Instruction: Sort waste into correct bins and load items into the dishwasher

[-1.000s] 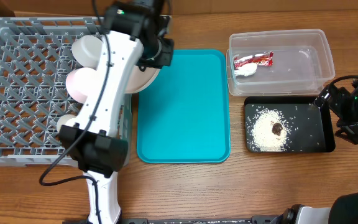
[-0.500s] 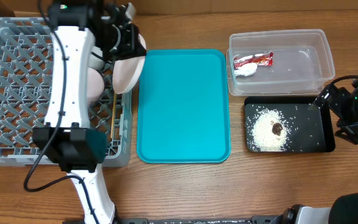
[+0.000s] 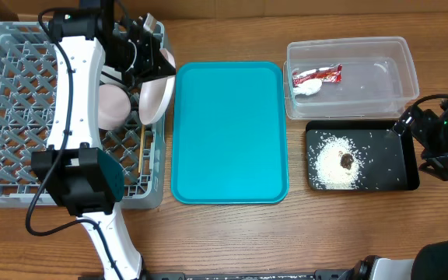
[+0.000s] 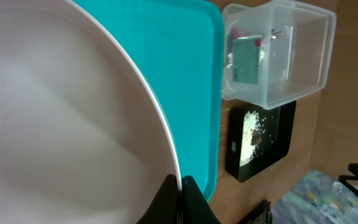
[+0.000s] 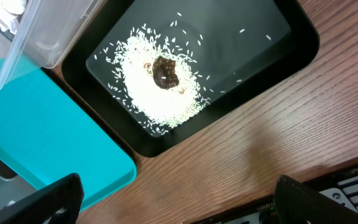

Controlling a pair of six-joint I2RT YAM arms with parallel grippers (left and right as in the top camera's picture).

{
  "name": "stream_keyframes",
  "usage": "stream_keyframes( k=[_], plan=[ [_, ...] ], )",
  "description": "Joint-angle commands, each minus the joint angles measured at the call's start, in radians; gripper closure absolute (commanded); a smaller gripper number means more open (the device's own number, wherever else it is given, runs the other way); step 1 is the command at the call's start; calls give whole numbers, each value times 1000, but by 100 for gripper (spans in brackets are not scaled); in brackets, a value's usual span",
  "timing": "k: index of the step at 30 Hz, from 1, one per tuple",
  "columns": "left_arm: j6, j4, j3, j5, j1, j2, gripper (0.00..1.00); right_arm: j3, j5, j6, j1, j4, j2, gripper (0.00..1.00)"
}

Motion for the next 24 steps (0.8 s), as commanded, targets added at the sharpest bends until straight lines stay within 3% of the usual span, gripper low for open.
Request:
stream_keyframes(
  k=[1, 4, 5, 6, 7, 8, 15, 24],
  plan=[
    [23, 4, -25, 6, 34, -30, 96, 13, -5, -4, -1, 2, -15, 0],
    [23, -8, -25, -39, 61, -30, 95, 13, -5, -4, -1, 2, -15, 0],
    [23, -12, -25, -42, 69, -30, 83, 13, -5, -4, -1, 2, -15, 0],
    [23, -20, -25, -40, 77, -30, 60, 13, -5, -4, -1, 3, -15, 0],
    [23, -31, -25, -40, 84, -30, 49, 13, -5, -4, -1, 3, -15, 0],
    [23, -42, -24, -40, 92, -31, 45, 13, -5, -4, -1, 3, -15, 0],
    [50, -110, -24, -85, 133, -51, 42, 13, -5, -4, -1, 3, -15, 0],
    [-26, -188, -24, -464, 131, -164, 34, 13, -92, -90, 42, 20, -15, 0]
  ],
)
